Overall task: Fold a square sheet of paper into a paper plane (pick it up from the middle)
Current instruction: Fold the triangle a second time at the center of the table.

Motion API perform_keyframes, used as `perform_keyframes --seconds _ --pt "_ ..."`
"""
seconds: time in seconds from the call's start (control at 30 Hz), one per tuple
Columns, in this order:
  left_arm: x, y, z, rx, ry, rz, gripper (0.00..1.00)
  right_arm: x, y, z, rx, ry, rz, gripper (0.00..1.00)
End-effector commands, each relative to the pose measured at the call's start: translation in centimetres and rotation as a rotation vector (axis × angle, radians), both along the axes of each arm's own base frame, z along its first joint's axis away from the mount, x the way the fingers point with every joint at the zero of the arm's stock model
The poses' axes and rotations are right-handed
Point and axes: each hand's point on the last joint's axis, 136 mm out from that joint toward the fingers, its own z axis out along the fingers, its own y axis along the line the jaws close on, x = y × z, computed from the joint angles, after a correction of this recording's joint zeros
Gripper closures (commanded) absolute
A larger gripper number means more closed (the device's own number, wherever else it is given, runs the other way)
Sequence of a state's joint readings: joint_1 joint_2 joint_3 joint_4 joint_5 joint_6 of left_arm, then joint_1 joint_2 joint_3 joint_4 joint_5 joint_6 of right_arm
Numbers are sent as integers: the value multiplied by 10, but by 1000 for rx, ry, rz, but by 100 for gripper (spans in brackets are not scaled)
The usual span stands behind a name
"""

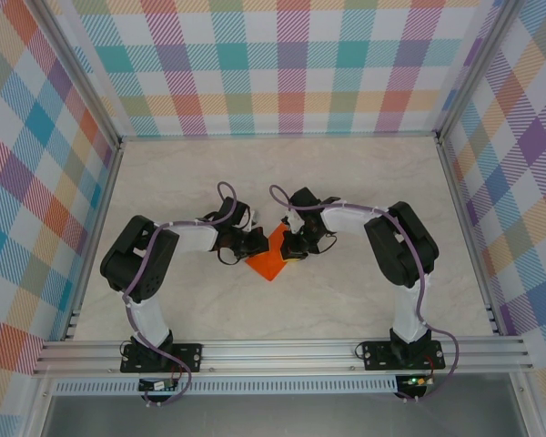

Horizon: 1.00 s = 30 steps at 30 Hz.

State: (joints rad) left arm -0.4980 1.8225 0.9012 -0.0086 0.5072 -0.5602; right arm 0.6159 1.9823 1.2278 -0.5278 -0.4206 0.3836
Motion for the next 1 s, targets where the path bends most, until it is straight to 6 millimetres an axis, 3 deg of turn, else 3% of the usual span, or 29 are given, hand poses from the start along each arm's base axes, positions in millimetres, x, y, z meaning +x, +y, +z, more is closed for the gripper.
perform_keyframes --seconds 0.0,0.2,0.33,0.5,0.77,0.97 --pt "-10 17 -29 111 57 25 100 -10 -30 -28 -148 51 -29 94" --pt "-19 27 -41 160 90 38 100 14 -2 25 10 -57 -63 93" --pt "-21 30 -43 173 95 41 100 16 7 48 89 -89 -88 92" --pt "-23 32 -44 181 97 48 100 2 14 50 142 -58 -107 92" --pt "-24 33 -44 182 98 54 100 -22 43 52 192 -22 -75 92" --pt "-23 33 -44 179 97 60 100 -39 55 36 166 15 -54 93"
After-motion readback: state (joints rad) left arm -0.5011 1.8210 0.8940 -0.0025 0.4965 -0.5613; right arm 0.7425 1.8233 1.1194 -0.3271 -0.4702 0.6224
